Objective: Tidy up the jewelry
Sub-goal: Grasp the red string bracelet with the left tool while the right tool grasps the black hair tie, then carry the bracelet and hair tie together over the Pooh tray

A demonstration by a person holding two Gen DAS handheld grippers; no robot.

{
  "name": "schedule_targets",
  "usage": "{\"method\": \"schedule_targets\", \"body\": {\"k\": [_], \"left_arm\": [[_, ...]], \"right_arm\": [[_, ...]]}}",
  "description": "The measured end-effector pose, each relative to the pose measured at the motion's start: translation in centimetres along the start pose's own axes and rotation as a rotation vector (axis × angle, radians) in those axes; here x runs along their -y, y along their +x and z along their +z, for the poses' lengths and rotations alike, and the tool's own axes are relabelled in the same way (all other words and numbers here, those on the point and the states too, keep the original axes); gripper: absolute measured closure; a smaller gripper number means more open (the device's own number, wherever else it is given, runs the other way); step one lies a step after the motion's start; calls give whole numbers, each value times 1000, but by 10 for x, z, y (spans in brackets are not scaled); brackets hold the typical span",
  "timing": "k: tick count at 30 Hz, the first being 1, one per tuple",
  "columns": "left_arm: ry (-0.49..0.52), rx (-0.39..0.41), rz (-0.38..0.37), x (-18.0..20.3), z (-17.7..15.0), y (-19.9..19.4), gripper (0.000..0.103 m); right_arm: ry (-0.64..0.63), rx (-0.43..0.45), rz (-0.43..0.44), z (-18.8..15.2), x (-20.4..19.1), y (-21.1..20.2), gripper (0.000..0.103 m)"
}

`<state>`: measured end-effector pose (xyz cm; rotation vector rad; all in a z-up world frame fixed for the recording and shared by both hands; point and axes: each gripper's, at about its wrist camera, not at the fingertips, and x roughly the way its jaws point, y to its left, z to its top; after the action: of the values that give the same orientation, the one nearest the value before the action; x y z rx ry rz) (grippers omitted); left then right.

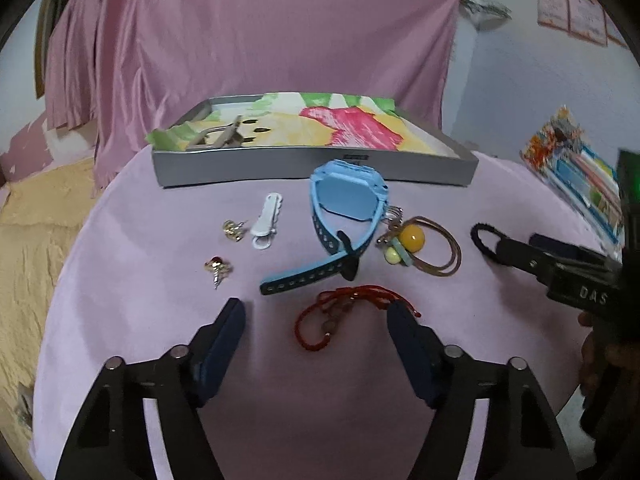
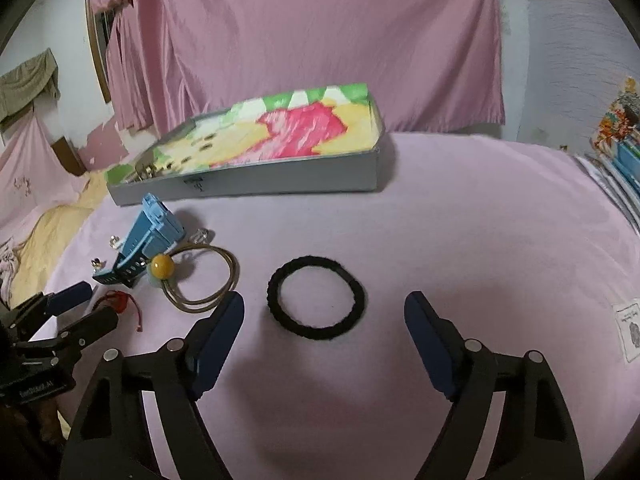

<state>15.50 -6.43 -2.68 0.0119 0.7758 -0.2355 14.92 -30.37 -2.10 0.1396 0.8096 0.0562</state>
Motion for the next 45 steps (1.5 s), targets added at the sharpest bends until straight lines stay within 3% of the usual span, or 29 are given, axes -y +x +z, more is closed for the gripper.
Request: {"method": "schedule_targets", "body": {"k": [7,12,14,21,28,31,39,45], "left_arm": [[78,-5,21,14,2,2,58],[84,0,13,16,2,1,66],[72,4,-9,17,2,0,79],[3,21,-87,9,-2,-1,93],[-42,39,-121,7,-6,-4,94],[-51,59,-128,6,-5,-7,99],[-48,74,-147,9,-7,-11,100],[-51,149,-173,9,-7,-25,100]], "right_arm": [[-53,-57,-19,8,-10,11,35],[-115,-49,-25,8,-20,10,64],[-123,-42,-17,7,-19,8,72],[-178,-29,39,-4,-26,-3,92],[-114,4,135,-16,-22,-12,94],[-84,19,157,-21,-20,-14,94],[-63,45,191,-26,-22,-17,95],[-53,70,230,-26,-22,-23,95]]}}
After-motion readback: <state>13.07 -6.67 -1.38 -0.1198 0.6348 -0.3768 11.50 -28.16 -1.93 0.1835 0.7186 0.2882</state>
